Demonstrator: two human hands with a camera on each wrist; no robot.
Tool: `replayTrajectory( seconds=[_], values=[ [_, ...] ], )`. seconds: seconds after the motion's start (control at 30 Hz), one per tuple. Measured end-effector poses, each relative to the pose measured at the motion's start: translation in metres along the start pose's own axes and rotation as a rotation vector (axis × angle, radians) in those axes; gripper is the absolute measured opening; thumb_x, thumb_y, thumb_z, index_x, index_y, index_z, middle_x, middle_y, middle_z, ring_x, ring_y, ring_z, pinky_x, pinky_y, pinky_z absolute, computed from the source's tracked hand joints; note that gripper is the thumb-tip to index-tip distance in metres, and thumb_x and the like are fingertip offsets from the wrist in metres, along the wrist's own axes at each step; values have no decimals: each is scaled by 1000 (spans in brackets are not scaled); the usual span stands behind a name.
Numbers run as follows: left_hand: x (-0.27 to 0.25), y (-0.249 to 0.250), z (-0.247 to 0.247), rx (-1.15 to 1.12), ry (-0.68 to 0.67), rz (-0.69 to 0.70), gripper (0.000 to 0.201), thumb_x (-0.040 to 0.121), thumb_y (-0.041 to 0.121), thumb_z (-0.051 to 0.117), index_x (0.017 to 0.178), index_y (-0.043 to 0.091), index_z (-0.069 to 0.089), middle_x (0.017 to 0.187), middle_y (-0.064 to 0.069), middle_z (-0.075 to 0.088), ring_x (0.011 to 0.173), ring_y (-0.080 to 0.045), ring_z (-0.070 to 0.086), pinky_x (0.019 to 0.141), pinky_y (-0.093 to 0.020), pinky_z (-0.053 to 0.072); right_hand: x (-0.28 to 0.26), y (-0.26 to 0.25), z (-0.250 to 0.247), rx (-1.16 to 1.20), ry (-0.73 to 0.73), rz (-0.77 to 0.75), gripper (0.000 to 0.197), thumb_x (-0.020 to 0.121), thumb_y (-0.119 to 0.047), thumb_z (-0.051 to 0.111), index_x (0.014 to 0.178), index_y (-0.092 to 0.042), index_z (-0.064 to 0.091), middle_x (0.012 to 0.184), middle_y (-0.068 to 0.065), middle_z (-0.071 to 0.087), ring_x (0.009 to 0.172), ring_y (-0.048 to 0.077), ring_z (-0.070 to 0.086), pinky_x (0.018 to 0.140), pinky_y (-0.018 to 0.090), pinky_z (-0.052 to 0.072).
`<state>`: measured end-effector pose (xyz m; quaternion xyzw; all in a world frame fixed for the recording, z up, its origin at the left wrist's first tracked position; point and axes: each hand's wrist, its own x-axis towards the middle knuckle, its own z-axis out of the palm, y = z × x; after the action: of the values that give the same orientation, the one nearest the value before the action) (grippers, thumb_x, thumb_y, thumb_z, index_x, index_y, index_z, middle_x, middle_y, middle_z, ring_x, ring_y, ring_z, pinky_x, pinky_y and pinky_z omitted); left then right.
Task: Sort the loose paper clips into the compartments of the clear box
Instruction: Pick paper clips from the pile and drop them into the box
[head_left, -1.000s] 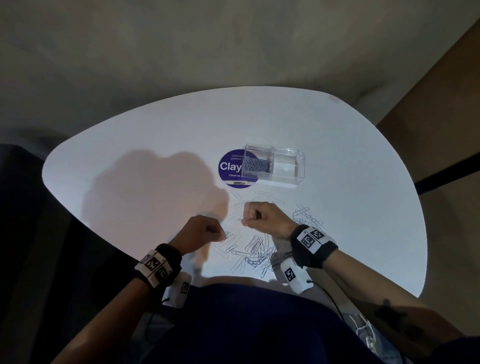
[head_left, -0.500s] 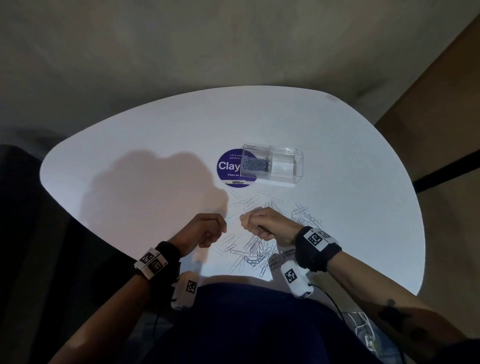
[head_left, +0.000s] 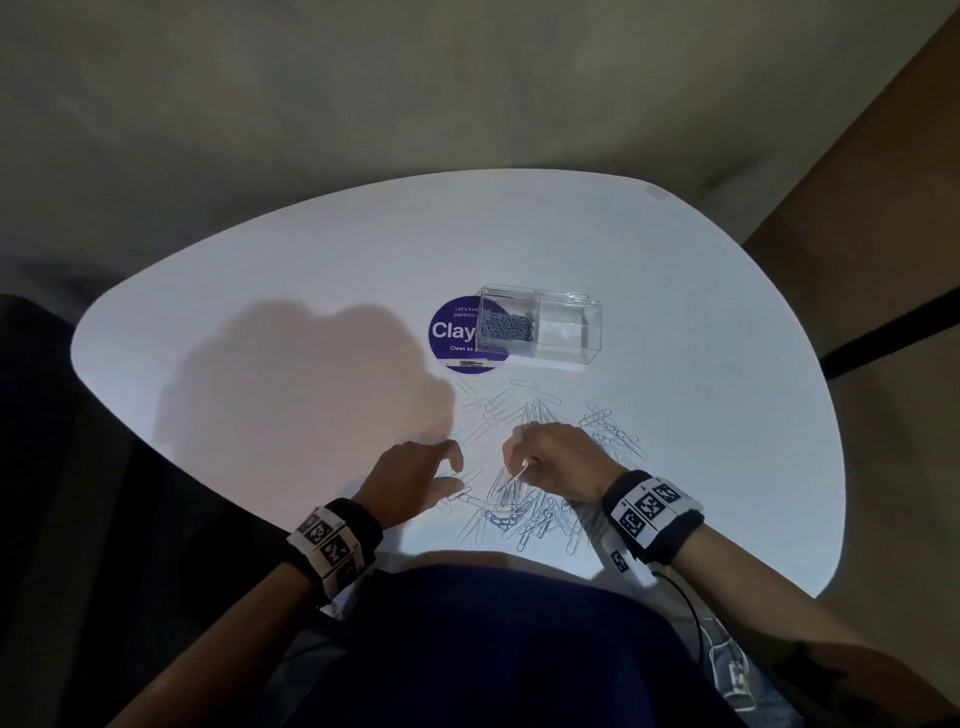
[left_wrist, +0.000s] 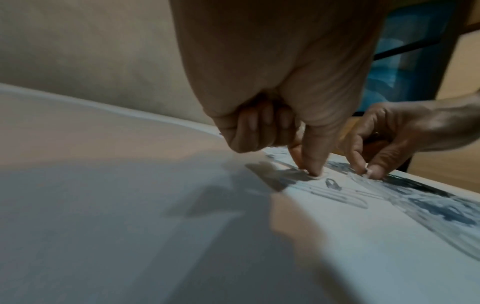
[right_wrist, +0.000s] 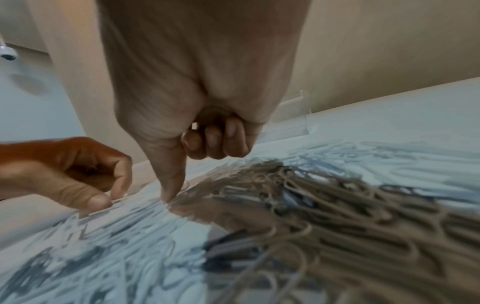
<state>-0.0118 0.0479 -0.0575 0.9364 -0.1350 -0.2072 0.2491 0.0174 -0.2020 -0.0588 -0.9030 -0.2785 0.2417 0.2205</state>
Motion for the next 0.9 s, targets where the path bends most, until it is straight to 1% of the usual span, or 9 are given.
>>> replayTrajectory(
  seconds=[0.13, 0.2, 0.3, 0.4, 0.53, 0.6, 0.77, 0.83, 0.9],
  values=[
    [5, -4, -1, 23, 120, -42, 5, 88, 31, 65, 90, 27, 62, 61, 8, 59, 56, -11, 53, 60, -24, 35, 1, 11, 3, 80, 130, 90, 8, 84, -22, 69, 81, -30, 69, 88, -14, 66, 79, 5, 61, 74, 34, 54],
    [5, -6, -2, 31, 168, -36, 5, 89, 28, 62, 95, 28, 63, 71, 9, 67, 64, -14, 59, 63, -24, 39, 1, 16, 6, 149, 216, 147, 14, 82, -22, 65, 86, -34, 68, 83, -14, 65, 76, 11, 64, 73, 38, 56],
    [3, -3, -3, 31, 133, 3, 7, 89, 32, 63, 96, 31, 67, 58, 9, 57, 56, -6, 52, 60, -22, 34, -9, 16, 3, 152, 285, 180, 26, 82, -16, 68, 101, -33, 70, 74, -12, 59, 71, 12, 61, 74, 34, 55],
    [-1, 1, -1, 7, 51, 84, 16, 86, 36, 68, 101, 33, 69, 57, 15, 52, 53, 0, 47, 63, -20, 32, -21, 10, 1, 138, 212, 94, 16, 83, -22, 71, 94, -33, 72, 93, -14, 69, 75, 6, 63, 77, 34, 56],
    [0, 1, 4, 74, 2, 179, 26, 90, 36, 62, 115, 34, 65, 99, 14, 72, 75, -5, 65, 75, -23, 41, -28, 1, 11, 102, 109, 48, 14, 89, -31, 70, 102, -33, 74, 109, -14, 71, 106, 16, 67, 90, 36, 53],
    [3, 2, 5, 93, 25, 184, 24, 90, 36, 62, 113, 32, 65, 104, 13, 72, 83, -10, 66, 80, -27, 46, -28, -3, 17, 82, 99, 16, 17, 90, -35, 70, 107, -33, 74, 115, -15, 70, 110, 18, 66, 90, 36, 53],
    [9, 5, 8, 102, 121, 135, 18, 86, 34, 67, 101, 23, 66, 98, 9, 71, 86, -17, 64, 75, -28, 42, -22, -11, 25, -32, 93, 18, 17, 86, -31, 75, 103, -30, 74, 100, -11, 65, 88, 13, 65, 68, 23, 42],
    [11, 7, 8, 79, 119, 73, 10, 85, 33, 68, 91, 26, 68, 80, 12, 66, 78, -12, 59, 72, -27, 39, -19, -14, 22, -64, 101, 20, 5, 87, -27, 72, 91, -26, 71, 93, -10, 61, 81, 13, 61, 65, 26, 45],
    [12, 11, 8, 69, 98, 49, 3, 82, 29, 68, 85, 27, 69, 60, 15, 50, 68, -8, 52, 68, -26, 37, -16, -15, 19, -56, 100, 37, 14, 88, -25, 69, 78, -26, 59, 86, -10, 54, 75, 12, 54, 63, 28, 45]
  ],
)
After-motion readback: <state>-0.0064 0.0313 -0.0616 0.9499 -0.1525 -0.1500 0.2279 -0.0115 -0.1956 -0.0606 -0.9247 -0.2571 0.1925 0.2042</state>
